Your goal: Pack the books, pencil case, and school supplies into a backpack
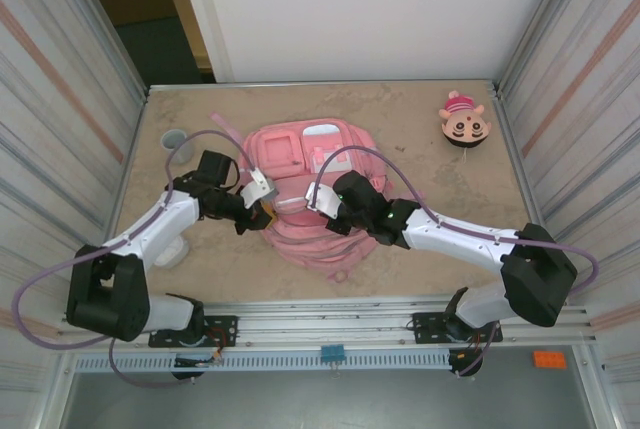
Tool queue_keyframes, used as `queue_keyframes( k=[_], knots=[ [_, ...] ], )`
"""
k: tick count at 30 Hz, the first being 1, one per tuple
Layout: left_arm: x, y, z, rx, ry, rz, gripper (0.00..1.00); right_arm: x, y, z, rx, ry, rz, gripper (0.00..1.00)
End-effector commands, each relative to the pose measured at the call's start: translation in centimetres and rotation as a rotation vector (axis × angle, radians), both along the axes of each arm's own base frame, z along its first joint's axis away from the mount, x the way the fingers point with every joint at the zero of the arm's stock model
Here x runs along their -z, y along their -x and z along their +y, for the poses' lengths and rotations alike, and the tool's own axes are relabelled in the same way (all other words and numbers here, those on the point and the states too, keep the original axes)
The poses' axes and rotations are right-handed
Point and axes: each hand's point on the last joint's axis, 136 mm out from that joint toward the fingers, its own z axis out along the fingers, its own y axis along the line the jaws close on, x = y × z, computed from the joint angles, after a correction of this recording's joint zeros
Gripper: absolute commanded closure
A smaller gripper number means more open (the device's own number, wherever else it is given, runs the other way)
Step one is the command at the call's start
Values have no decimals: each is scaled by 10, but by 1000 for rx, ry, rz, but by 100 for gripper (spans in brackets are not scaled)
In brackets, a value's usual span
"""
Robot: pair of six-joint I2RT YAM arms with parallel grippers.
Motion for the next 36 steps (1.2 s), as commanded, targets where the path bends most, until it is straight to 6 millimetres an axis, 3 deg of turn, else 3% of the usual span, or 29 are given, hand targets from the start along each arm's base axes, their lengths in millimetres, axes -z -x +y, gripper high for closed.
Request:
queue_keyframes(
  k=[1,5,10,20,21,27,32,36],
  knots=[
    [-28,12,-16,-35,124,68,100,-12,-6,3,34,-77,-7,100],
    [-39,20,-29,-46,187,113,100,-15,-4,5,31,-102,1,100],
    [-38,35,-48,-27,191,158,100,-19,-3,7,30,-127,4,100],
    [-23,25,-50,-319,322,325,100,-22,2,1,51,-161,23,100],
    [-19,25,-49,-343,328,333,100,-24,3,-1,62,-173,36,97],
    [-5,28,-41,-413,351,331,100,-61,13,-28,308,-493,282,53],
    [0,31,-37,-417,357,304,100,-54,34,-48,581,-779,612,47],
    [6,34,-37,-409,363,314,100,-41,48,-45,706,-989,871,46]
  ],
)
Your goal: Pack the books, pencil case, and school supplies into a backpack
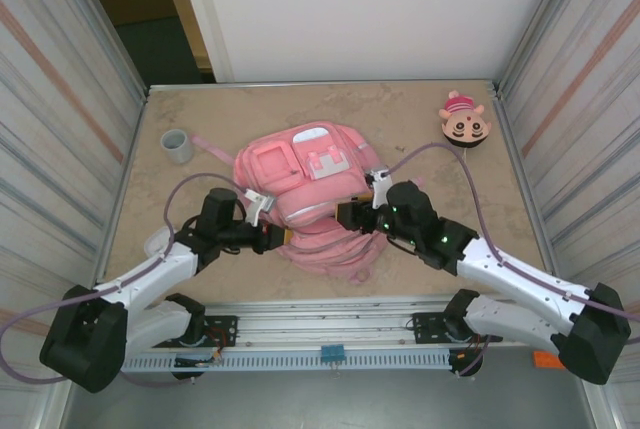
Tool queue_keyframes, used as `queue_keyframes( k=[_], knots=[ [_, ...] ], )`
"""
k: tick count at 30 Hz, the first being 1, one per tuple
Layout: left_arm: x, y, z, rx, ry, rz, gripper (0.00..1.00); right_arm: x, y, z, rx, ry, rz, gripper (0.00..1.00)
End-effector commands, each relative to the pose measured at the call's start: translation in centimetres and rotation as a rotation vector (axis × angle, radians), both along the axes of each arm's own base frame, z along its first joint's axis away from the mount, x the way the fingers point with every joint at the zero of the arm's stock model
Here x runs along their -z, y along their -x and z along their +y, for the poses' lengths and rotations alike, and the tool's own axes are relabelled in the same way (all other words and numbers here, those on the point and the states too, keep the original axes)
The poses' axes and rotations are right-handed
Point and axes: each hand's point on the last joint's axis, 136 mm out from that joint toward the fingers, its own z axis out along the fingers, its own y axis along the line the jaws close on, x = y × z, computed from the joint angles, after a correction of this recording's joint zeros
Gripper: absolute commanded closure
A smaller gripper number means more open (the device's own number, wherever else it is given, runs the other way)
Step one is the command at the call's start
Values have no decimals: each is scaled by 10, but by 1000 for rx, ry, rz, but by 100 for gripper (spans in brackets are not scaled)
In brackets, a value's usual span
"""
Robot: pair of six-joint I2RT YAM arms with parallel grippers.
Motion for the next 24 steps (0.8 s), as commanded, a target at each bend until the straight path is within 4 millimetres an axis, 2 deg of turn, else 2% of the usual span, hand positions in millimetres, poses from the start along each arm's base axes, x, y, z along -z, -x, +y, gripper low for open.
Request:
queue_keyframes(
  k=[1,3,4,5,7,12,16,19,21,24],
  knots=[
    [-6,-3,-2,-9,32,-32,100,21,14,8,135,-265,356,46],
    [-4,-1,-2,-7,33,-32,100,31,18,11,183,-310,471,44],
    [-4,-1,-2,-6,36,-37,100,29,19,15,183,-339,503,43],
    [-4,0,-2,-4,39,-39,100,36,19,21,184,-343,541,42],
    [-4,0,-3,-1,45,-46,100,37,18,32,180,-389,582,38],
    [-5,3,-4,15,66,-63,100,46,8,54,189,-474,648,40],
    [-6,3,-6,24,85,-76,100,51,-3,66,179,-508,649,54],
    [-6,6,-10,44,93,-72,100,47,-12,73,160,-536,634,71],
    [-6,9,-13,60,100,-72,100,48,-18,72,175,-534,619,80],
    [-10,12,-19,75,130,-78,100,61,-26,60,229,-494,613,91]
  ],
)
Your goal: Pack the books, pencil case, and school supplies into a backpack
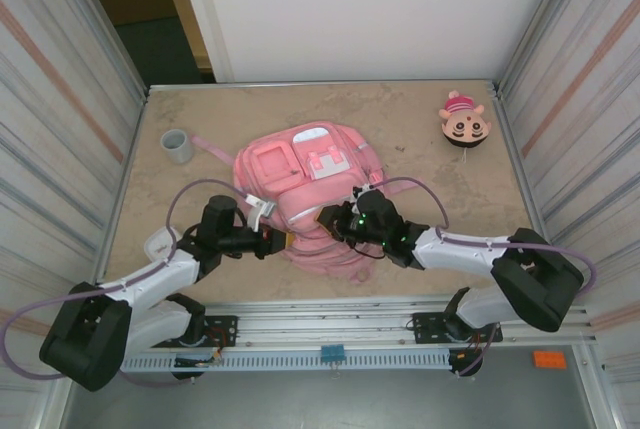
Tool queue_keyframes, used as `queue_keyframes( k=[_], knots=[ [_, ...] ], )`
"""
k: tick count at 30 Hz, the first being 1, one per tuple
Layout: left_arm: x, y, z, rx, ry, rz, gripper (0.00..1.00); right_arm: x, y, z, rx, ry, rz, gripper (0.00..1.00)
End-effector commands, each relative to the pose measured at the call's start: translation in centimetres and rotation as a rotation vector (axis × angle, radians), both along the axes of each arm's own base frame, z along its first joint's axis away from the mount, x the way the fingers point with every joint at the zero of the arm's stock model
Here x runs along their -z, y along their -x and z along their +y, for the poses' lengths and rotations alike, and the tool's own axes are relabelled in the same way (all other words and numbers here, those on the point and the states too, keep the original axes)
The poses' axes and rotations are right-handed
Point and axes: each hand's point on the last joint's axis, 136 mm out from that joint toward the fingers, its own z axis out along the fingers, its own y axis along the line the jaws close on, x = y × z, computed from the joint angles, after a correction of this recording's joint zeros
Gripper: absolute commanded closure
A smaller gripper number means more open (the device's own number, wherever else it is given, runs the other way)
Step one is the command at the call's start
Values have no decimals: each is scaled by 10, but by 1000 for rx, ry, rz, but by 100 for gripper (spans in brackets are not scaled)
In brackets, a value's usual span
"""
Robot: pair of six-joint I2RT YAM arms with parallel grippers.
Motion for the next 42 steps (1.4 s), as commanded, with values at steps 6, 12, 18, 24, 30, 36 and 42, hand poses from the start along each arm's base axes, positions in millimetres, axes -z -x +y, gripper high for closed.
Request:
queue_keyframes(
  k=[6,12,18,24,30,36,42],
  knots=[
    [-26,9,-23,66,119,-68,96,-8,-16,3,0,3,-55,100],
    [-27,14,-40,116,101,-84,80,-10,-17,-1,-26,15,-71,100],
    [-40,12,-35,141,10,-204,56,-18,-9,-37,-200,203,-128,100],
    [-67,20,-24,269,-126,-472,37,-16,1,-82,-343,274,-95,100],
    [-66,24,-23,442,-273,-709,36,-16,-5,-110,-350,317,-97,71],
    [-50,3,-35,617,-444,-940,33,-31,-3,-139,-264,506,-231,64],
    [-47,-25,-67,692,-445,-1094,30,-40,10,-159,-157,564,-359,63]
  ],
)
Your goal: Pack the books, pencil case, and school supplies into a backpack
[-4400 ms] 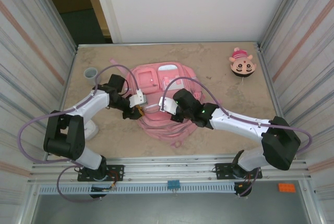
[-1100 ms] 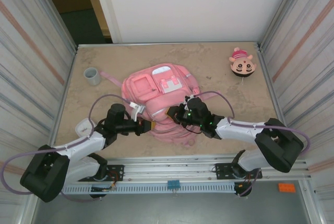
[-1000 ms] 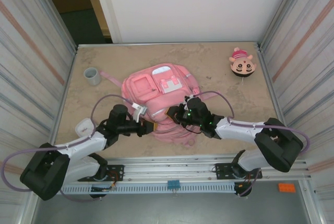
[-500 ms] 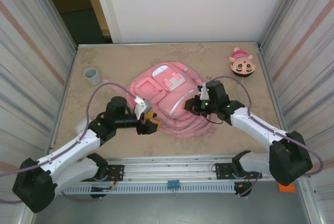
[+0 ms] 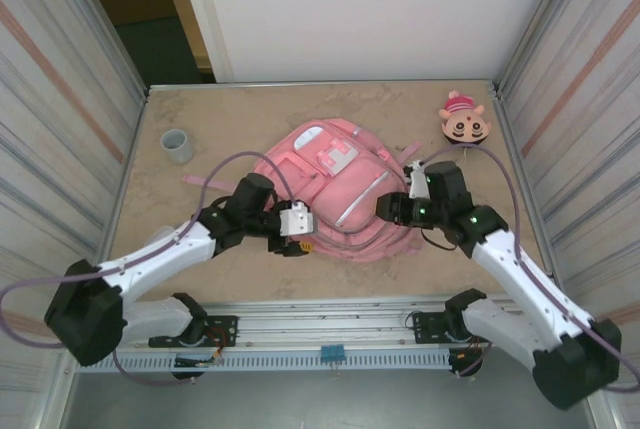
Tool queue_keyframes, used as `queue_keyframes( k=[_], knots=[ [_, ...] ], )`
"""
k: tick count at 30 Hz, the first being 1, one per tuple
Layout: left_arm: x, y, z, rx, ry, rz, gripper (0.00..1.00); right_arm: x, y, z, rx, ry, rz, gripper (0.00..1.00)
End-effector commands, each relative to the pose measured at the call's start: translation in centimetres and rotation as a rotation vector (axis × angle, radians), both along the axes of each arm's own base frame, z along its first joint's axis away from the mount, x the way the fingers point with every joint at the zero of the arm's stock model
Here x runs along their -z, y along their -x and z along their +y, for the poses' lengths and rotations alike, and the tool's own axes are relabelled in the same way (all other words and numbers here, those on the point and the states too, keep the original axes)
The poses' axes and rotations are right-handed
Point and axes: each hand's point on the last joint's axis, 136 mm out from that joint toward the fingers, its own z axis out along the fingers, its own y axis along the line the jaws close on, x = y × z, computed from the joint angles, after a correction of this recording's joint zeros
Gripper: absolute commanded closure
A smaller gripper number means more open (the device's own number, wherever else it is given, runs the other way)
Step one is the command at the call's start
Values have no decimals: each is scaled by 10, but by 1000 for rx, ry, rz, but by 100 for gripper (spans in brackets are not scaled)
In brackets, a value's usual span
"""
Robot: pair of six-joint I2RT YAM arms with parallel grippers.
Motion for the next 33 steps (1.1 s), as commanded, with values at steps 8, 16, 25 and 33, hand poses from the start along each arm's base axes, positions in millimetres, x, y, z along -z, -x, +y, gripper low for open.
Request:
queue_keyframes(
  k=[8,16,25,33],
  knots=[
    [11,-26,-47,183,-33,-201,38,14,19,-9,21,68,-133,63],
    [31,-46,-52,110,-49,-217,79,17,26,-10,25,132,-211,63],
    [27,-26,-54,114,24,-21,93,33,39,23,-58,236,-294,61],
    [19,-23,-55,125,60,36,94,58,33,51,-76,216,-254,57]
  ],
)
